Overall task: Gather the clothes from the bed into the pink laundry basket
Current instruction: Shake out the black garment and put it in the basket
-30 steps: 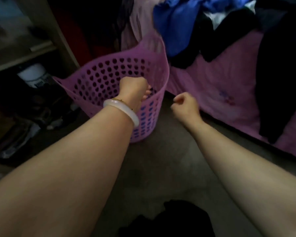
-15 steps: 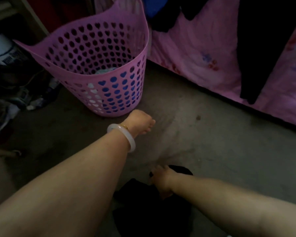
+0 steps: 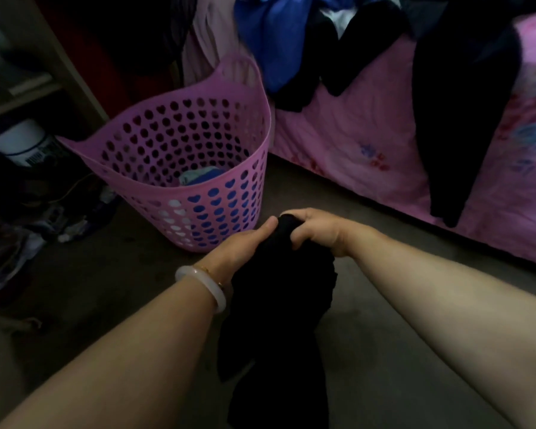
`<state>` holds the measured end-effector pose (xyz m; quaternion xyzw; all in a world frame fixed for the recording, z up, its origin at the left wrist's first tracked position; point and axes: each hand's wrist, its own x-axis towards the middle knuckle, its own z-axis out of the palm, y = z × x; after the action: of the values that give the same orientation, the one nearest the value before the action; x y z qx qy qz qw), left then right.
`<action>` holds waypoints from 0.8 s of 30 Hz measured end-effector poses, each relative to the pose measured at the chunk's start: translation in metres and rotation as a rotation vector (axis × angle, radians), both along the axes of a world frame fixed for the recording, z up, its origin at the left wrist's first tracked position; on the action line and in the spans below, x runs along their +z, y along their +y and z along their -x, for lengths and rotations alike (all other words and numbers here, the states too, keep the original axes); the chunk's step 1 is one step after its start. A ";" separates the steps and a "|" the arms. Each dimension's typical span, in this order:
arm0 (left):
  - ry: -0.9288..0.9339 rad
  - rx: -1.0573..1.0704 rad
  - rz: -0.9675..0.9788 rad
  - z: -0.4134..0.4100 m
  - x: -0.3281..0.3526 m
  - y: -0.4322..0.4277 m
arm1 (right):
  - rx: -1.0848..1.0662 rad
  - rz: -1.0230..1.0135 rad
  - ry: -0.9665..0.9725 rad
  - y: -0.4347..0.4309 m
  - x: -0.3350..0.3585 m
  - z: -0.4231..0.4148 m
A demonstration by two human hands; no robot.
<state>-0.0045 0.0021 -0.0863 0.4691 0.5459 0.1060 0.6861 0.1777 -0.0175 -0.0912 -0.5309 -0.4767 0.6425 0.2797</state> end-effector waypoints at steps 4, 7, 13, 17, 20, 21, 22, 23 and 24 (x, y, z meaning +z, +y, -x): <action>-0.061 -0.108 -0.063 0.010 0.010 0.003 | -0.130 -0.096 0.301 0.007 0.023 -0.023; -0.032 -0.135 -0.199 0.013 0.022 0.007 | -0.225 -0.091 0.470 0.006 0.037 -0.041; -0.233 0.017 -0.496 -0.002 0.050 0.016 | -0.128 -0.312 -0.035 0.013 0.046 -0.070; -0.239 -0.019 -0.616 -0.010 0.063 0.020 | 0.028 -0.451 -0.504 0.013 0.058 -0.074; -0.199 0.017 -0.702 -0.013 0.067 0.021 | 0.131 -0.348 -0.285 0.007 0.069 -0.068; -0.198 0.057 -0.725 -0.013 0.067 0.022 | 0.152 -0.299 -0.167 0.004 0.071 -0.065; -0.207 0.097 -0.740 -0.013 0.068 0.024 | 0.153 -0.263 -0.060 0.002 0.070 -0.062; -0.228 0.127 -0.745 -0.012 0.069 0.025 | 0.126 -0.235 0.047 0.002 0.069 -0.060; -0.251 0.145 -0.747 -0.010 0.071 0.026 | 0.076 -0.209 0.148 0.002 0.069 -0.058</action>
<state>0.0059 0.0279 -0.0149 0.6299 0.4134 0.4017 0.5206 0.2355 -0.0155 -0.0226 -0.4316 -0.5390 0.6367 0.3432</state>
